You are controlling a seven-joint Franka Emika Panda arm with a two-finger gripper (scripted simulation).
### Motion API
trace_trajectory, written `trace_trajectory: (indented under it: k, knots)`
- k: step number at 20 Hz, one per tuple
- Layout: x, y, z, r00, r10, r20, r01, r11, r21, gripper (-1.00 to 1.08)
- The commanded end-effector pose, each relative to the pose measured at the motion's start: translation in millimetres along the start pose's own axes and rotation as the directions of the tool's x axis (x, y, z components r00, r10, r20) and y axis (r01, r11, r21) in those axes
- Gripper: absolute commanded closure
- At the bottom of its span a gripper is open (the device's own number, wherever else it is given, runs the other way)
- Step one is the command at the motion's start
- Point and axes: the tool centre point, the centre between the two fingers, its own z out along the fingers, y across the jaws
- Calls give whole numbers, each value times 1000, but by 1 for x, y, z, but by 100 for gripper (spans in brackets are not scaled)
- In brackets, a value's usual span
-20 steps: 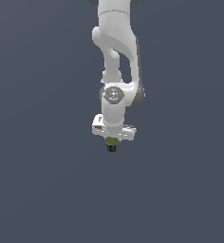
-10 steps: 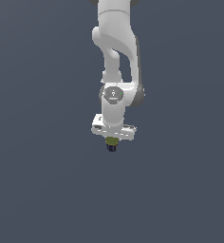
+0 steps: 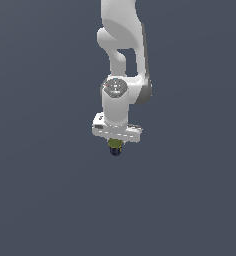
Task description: Pick up the object and move it to a goal position.
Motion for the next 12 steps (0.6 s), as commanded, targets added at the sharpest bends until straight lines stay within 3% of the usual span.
trace_trajectory:
  k: [1,12]
  knots:
    - [3,5,-22,1000,0,-5,0,1000,1,108]
    - [11,35,-141,1000,1,-5,-1,1000,2,108]
